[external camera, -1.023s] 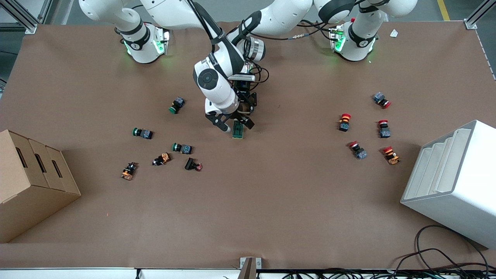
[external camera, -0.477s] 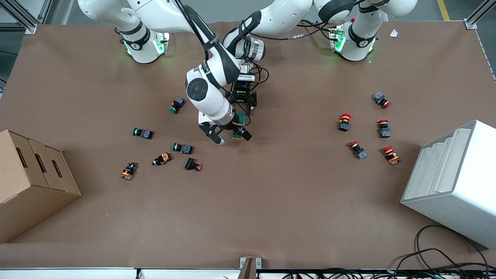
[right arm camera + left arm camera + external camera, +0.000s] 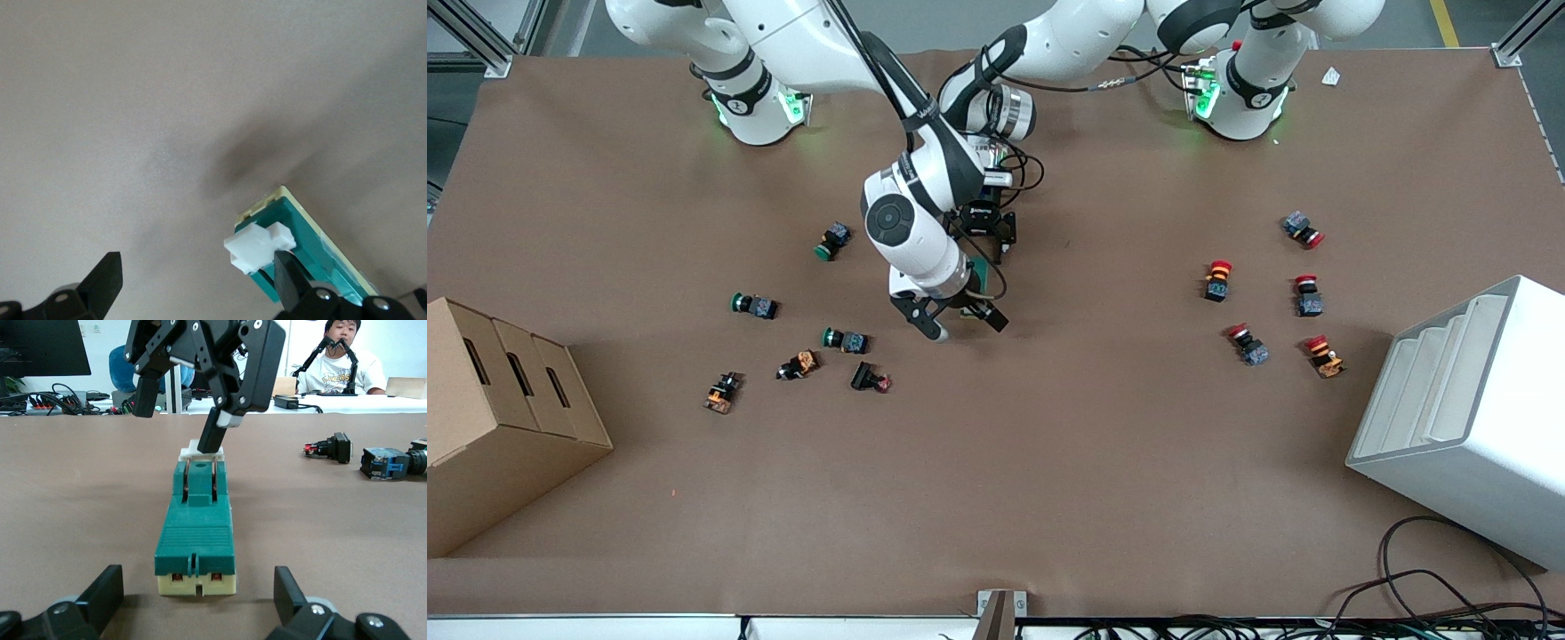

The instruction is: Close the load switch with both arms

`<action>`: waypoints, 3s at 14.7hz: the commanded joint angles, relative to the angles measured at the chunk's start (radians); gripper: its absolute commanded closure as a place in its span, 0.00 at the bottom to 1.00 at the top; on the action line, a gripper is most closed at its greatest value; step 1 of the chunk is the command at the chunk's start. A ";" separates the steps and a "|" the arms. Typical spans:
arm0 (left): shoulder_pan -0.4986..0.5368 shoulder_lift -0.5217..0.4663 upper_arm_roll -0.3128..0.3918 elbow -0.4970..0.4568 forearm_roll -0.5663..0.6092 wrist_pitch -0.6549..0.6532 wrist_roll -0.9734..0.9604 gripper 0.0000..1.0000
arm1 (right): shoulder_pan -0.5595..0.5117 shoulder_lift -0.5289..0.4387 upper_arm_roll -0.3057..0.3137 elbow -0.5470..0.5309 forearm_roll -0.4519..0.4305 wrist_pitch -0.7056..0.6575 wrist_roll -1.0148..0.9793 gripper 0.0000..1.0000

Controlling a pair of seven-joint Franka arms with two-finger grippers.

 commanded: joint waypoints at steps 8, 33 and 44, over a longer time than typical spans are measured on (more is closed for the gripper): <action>0.007 0.023 0.002 0.049 -0.066 0.019 0.026 0.01 | -0.087 0.067 -0.020 0.112 -0.056 -0.098 -0.097 0.00; 0.407 -0.395 -0.115 0.449 -1.110 0.025 1.128 0.00 | -0.485 -0.125 -0.571 0.731 -0.286 -1.301 -1.186 0.00; 0.842 -0.542 -0.113 0.515 -1.415 0.027 1.608 0.00 | -0.437 -0.137 -0.570 0.730 -0.283 -1.303 -1.189 0.00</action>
